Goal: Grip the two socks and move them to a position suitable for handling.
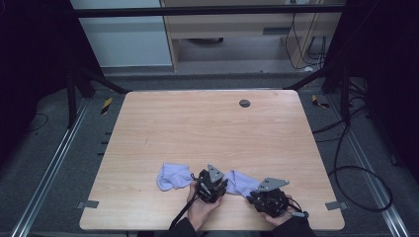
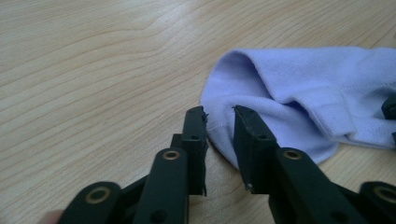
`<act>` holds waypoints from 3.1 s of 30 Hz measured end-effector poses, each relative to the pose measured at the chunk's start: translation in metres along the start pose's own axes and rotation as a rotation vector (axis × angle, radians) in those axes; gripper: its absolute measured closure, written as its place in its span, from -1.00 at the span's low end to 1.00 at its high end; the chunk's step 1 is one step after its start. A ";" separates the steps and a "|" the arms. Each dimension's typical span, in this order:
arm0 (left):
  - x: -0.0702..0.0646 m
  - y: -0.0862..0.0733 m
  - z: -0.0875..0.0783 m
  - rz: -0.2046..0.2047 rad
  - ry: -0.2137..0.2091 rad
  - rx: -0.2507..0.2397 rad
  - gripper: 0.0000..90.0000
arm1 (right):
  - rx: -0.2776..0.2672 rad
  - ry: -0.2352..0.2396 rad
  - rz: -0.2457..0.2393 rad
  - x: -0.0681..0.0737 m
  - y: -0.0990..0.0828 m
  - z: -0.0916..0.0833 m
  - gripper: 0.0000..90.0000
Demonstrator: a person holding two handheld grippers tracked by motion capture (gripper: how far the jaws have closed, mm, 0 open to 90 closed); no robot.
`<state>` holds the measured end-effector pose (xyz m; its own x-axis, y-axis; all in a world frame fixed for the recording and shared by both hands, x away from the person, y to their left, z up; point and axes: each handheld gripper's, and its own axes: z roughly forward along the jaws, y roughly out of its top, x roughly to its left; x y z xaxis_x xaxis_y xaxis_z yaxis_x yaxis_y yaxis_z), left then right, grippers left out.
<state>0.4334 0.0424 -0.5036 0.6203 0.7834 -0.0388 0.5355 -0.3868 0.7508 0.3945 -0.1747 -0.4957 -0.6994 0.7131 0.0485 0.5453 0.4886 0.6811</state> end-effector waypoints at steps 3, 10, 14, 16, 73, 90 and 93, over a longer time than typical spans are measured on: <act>-0.002 0.000 0.000 0.004 -0.010 -0.001 0.83 | 0.009 0.013 0.011 0.001 0.002 0.000 0.86; -0.001 0.000 0.000 0.017 -0.026 -0.001 0.94 | -0.123 0.022 0.042 -0.001 0.011 -0.017 0.87; 0.000 0.000 0.000 0.020 -0.029 -0.001 0.95 | -0.190 -0.024 0.084 -0.007 0.016 -0.025 0.87; 0.000 0.000 0.000 0.019 -0.031 -0.001 0.95 | -0.206 -0.044 0.106 -0.010 0.017 -0.027 0.87; 0.069 0.025 -0.065 -0.059 -0.001 -0.125 0.00 | -0.237 -0.288 0.214 -0.061 0.027 -0.027 0.18; 0.140 -0.003 -0.127 -0.134 0.104 -0.159 -0.20 | -0.274 -0.184 0.158 -0.031 0.069 -0.017 -0.14; 0.149 -0.011 -0.132 -0.161 0.120 -0.160 -0.20 | -0.273 -0.168 0.144 -0.024 0.078 -0.012 -0.15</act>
<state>0.4445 0.2280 -0.4301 0.4567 0.8846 -0.0944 0.5185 -0.1784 0.8362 0.4479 -0.1597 -0.4354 -0.5263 0.8486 0.0532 0.4737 0.2407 0.8472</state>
